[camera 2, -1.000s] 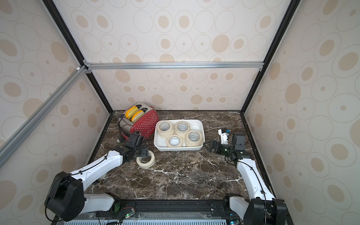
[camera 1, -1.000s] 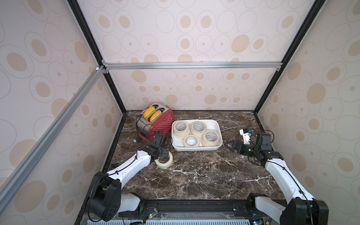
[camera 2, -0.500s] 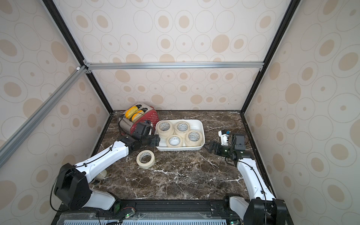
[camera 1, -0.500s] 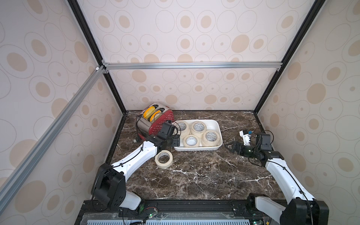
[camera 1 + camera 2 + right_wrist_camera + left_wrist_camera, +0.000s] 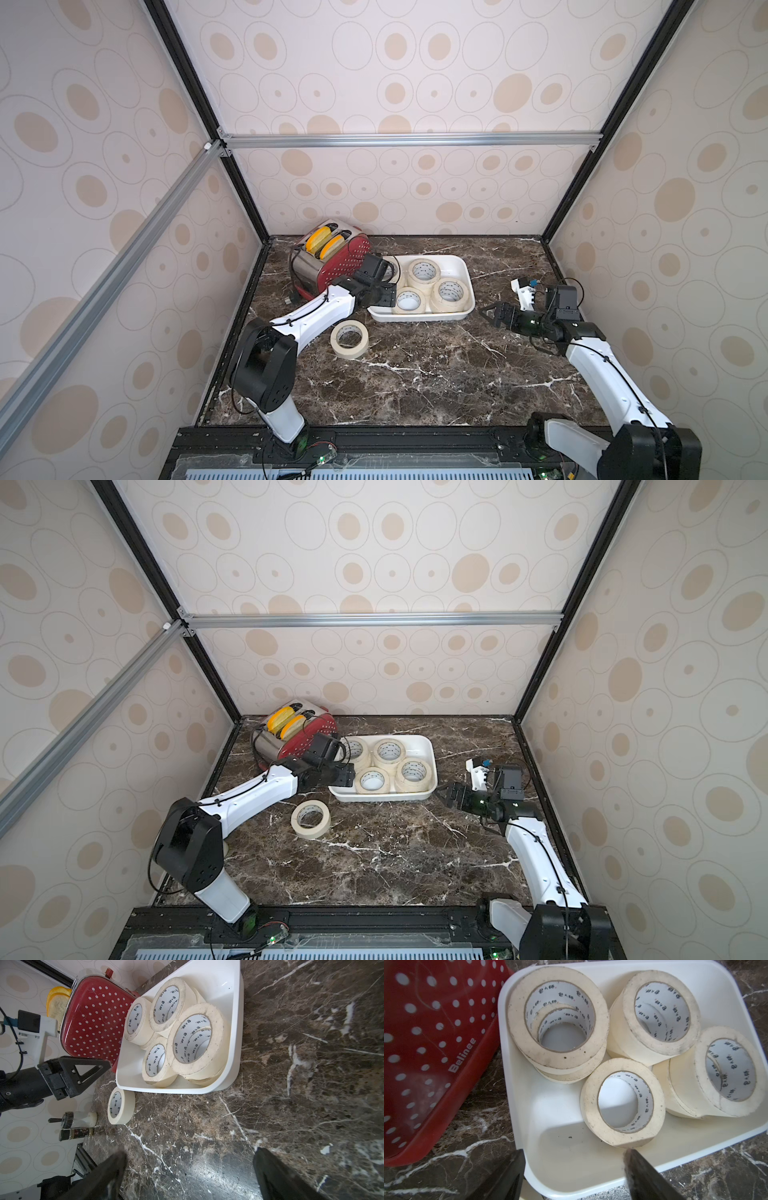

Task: Take out the art tape in the storage box
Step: Pick up the art tape from the storage box.

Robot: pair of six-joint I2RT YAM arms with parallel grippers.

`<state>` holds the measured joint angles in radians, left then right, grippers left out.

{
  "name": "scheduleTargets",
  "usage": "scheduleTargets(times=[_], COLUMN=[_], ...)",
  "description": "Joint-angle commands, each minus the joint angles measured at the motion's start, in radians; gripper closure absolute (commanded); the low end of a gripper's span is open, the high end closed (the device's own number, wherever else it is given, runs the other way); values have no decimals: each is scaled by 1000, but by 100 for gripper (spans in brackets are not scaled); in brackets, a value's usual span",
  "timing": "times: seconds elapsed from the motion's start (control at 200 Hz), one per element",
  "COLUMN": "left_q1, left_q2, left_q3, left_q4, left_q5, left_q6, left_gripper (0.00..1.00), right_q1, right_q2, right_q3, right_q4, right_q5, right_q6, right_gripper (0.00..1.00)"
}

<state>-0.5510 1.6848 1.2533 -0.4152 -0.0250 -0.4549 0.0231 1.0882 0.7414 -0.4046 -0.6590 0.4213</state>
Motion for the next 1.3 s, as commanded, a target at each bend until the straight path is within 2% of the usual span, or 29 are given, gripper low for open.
scheduleTargets(times=[0.0,0.496,0.846,1.082,1.297], left_q1=[-9,-19,-23,-23,-25], left_q2=[39,192,258,313,353], left_q3=[55,156,182,209,229], left_q4=[-9,-27,-27,-28,-28], left_q5=[-6,6,8,18,21], left_q6=[21,10,9,10,12], left_gripper=[21,29,40,43,54], right_q1=[6,5,5,6,6], right_q2=[9,14,20,19,15], right_q3=[-4,-20,-27,-30,-32], right_q4=[4,24,35,38,38], right_q5=[-5,-8,-13,-16,-16], right_q6=[-6,2,9,11,13], right_gripper=[1,1,1,1,1])
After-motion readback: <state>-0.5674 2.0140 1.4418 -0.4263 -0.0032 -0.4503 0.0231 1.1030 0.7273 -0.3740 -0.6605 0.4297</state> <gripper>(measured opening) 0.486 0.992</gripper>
